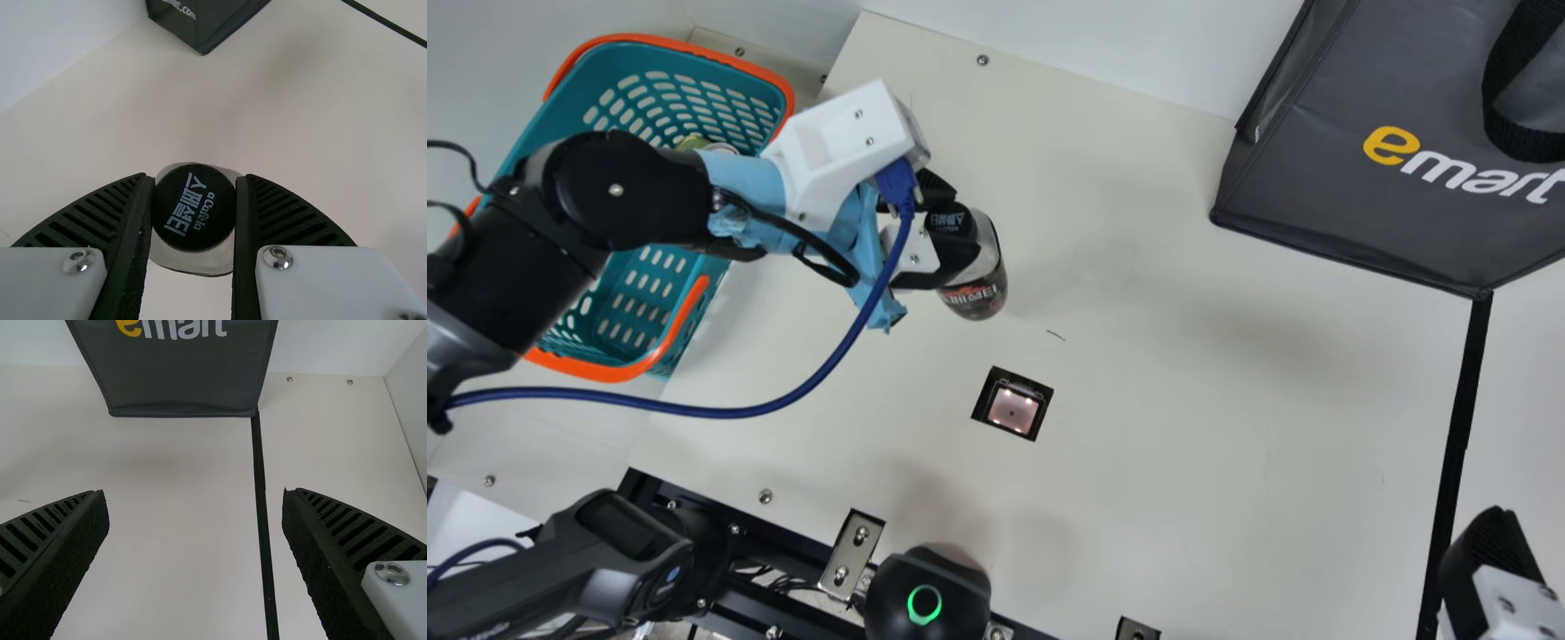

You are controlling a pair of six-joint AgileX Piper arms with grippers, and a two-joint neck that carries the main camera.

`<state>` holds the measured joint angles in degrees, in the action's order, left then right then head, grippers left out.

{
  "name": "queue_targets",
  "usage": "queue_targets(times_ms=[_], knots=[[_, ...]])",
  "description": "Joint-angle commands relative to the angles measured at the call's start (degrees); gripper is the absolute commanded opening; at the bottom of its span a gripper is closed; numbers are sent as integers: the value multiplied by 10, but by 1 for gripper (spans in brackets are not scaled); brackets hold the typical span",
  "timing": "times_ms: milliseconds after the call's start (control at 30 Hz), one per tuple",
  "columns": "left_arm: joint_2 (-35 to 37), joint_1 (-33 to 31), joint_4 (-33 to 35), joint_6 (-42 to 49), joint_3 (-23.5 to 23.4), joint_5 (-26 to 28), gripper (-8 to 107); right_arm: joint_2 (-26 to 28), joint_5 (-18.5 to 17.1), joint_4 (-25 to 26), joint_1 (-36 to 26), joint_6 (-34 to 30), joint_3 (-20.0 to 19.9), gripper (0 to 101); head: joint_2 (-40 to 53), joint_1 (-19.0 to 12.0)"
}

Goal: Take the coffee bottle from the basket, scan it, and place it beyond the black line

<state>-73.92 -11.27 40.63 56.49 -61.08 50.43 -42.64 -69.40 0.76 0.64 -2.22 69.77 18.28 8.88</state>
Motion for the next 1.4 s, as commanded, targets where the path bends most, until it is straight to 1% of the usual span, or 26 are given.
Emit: queue_targets(times_ms=[0,233,500,967,1367], knots=[[-3,0,13,25,1,8,10,0,0,0,0,0,0,91,1,-10],[-16,8,42,92,5,34,10,0,0,0,0,0,0,91,1,-10],[-19,8,55,145,20,44,10,0,0,0,0,0,0,91,1,-10],[-20,-12,61,194,46,29,10,0,0,0,0,0,0,91,1,-10],[-32,-18,60,214,59,9,10,0,-1,0,0,0,0,91,1,-10]])
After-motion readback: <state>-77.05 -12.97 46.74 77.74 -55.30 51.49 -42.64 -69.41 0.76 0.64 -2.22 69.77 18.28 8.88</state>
